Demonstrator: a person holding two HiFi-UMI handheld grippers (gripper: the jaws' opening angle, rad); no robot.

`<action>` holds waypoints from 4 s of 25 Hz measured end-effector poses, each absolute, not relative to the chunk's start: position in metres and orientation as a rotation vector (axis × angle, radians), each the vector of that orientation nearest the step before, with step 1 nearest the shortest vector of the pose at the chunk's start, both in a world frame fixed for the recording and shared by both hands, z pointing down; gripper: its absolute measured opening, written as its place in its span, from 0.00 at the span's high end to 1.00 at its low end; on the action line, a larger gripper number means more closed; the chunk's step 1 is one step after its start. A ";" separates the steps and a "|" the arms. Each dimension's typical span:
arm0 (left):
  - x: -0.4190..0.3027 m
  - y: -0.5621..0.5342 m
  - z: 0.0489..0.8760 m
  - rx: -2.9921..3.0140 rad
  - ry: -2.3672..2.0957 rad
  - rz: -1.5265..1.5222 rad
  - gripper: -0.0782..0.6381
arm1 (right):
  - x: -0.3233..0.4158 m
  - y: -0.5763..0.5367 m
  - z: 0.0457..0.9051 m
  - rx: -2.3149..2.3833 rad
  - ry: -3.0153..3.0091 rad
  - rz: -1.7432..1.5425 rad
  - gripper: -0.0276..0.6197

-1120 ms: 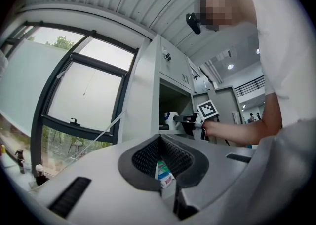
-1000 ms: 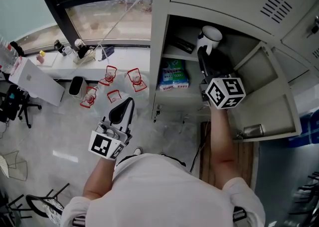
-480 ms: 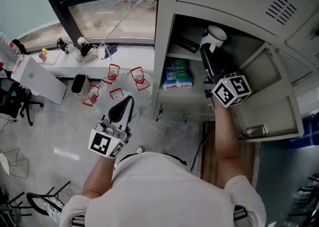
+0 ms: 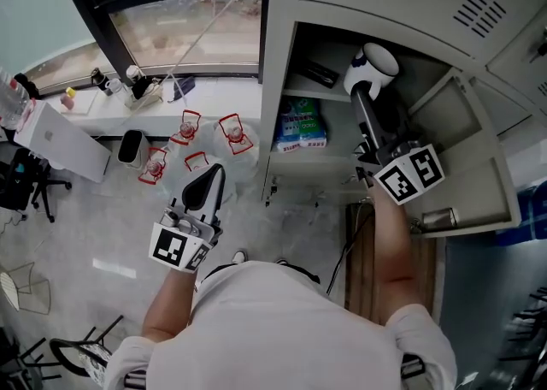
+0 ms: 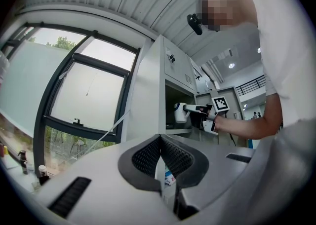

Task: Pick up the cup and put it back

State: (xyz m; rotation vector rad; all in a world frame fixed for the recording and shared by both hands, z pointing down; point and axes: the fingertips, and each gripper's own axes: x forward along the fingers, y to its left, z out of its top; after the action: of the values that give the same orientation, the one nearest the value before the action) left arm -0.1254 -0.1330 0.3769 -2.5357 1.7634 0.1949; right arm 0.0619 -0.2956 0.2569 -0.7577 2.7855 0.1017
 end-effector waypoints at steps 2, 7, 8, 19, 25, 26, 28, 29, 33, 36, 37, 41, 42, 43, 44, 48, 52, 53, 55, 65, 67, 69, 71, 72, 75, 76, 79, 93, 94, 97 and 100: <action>-0.127 -0.133 0.377 -2.539 1.758 0.201 0.86 | 0.066 -0.282 0.253 -0.754 2.783 0.112 0.89; -0.128 -0.135 0.374 -2.555 1.723 0.219 0.86 | 0.080 -0.251 0.250 -0.779 2.789 0.130 0.89; -0.128 -0.135 0.374 -2.560 1.713 0.223 0.86 | 0.083 -0.245 0.249 -0.788 2.791 0.137 0.89; -0.116 -0.140 0.377 -2.642 1.617 0.249 0.86 | 0.107 -0.184 0.255 -0.902 2.776 0.180 0.89; -0.112 -0.143 0.374 -2.664 1.572 0.269 0.86 | 0.124 -0.152 0.269 -1.009 2.744 0.162 0.89; -0.111 -0.143 0.374 -2.668 1.567 0.269 0.86 | 0.127 -0.147 0.270 -1.027 2.736 0.162 0.89; -0.110 -0.144 0.375 -2.673 1.558 0.270 0.86 | 0.135 -0.139 0.270 -1.062 2.714 0.161 0.89; -0.110 -0.144 0.375 -2.676 1.554 0.271 0.86 | 0.140 -0.136 0.270 -1.081 2.698 0.156 0.89; -0.104 -0.146 0.372 -2.686 1.527 0.275 0.86 | 0.158 -0.119 0.267 -1.146 2.647 0.145 0.89; -0.098 -0.149 0.370 -2.694 1.501 0.274 0.86 | 0.167 -0.107 0.267 -1.188 2.645 0.165 0.89; -0.096 -0.149 0.369 -2.696 1.494 0.274 0.86 | 0.170 -0.103 0.268 -1.202 2.644 0.167 0.89; -0.094 -0.148 0.367 -2.700 1.479 0.271 0.86 | 0.180 -0.089 0.268 -1.240 2.623 0.153 0.89; -0.094 -0.148 0.368 -2.701 1.477 0.270 0.86 | 0.182 -0.087 0.268 -1.248 2.620 0.154 0.89; -0.094 -0.147 0.368 -2.703 1.474 0.270 0.86 | 0.183 -0.086 0.269 -1.253 2.618 0.155 0.89; -0.093 -0.147 0.368 -2.705 1.472 0.271 0.86 | 0.183 -0.086 0.269 -1.257 2.618 0.155 0.89; -0.088 -0.146 0.368 -2.712 1.462 0.264 0.86 | 0.184 -0.086 0.270 -1.263 2.612 0.149 0.89; -0.089 -0.144 0.368 -2.709 1.469 0.257 0.86 | 0.183 -0.086 0.273 -1.256 2.620 0.139 0.89; -0.089 -0.142 0.368 -2.707 1.474 0.256 0.86 | 0.182 -0.086 0.273 -1.251 2.623 0.137 0.89; -0.092 -0.140 0.369 -2.703 1.485 0.254 0.86 | 0.180 -0.085 0.274 -1.244 2.629 0.134 0.89; -0.104 -0.129 0.372 -2.679 1.540 0.249 0.86 | 0.167 -0.093 0.276 -1.198 2.663 0.134 0.89; -0.105 -0.127 0.373 -2.677 1.548 0.243 0.86 | 0.164 -0.097 0.277 -1.185 2.672 0.130 0.89; -0.106 -0.124 0.374 -2.673 1.557 0.242 0.86 | 0.159 -0.102 0.279 -1.170 2.685 0.134 0.89; -0.107 -0.122 0.374 -2.667 1.564 0.243 0.86 | 0.154 -0.107 0.278 -1.151 2.699 0.150 0.89; -0.107 -0.121 0.374 -2.664 1.568 0.242 0.86 | 0.151 -0.110 0.277 -1.141 2.706 0.162 0.89; -0.109 -0.118 0.374 -2.656 1.580 0.238 0.86 | 0.142 -0.120 0.273 -1.104 2.732 0.202 0.89; -0.110 -0.116 0.374 -2.653 1.585 0.236 0.86 | 0.138 -0.124 0.272 -1.090 2.743 0.215 0.89; -0.110 -0.113 0.374 -2.644 1.597 0.237 0.86 | 0.124 -0.140 0.273 -1.043 2.778 0.248 0.89; -0.109 -0.101 0.374 -2.595 1.665 0.218 0.86 | 0.072 -0.248 0.262 -0.938 2.890 0.443 0.89; -0.111 -0.099 0.375 -2.588 1.679 0.213 0.86 | 0.069 -0.255 0.261 -0.933 2.893 0.447 0.88; -0.118 -0.096 0.377 -2.566 1.720 0.200 0.86 | 0.064 -0.276 0.257 -0.895 2.889 0.385 0.88; -0.122 -0.094 0.377 -2.547 1.744 0.194 0.86 | 0.062 -0.295 0.261 -0.882 2.883 0.297 0.88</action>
State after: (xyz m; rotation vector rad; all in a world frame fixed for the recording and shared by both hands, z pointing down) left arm -0.1218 -0.0939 0.3771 -2.5470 1.7441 0.1938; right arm 0.0622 -0.2949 0.2610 -0.8817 2.8830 0.2967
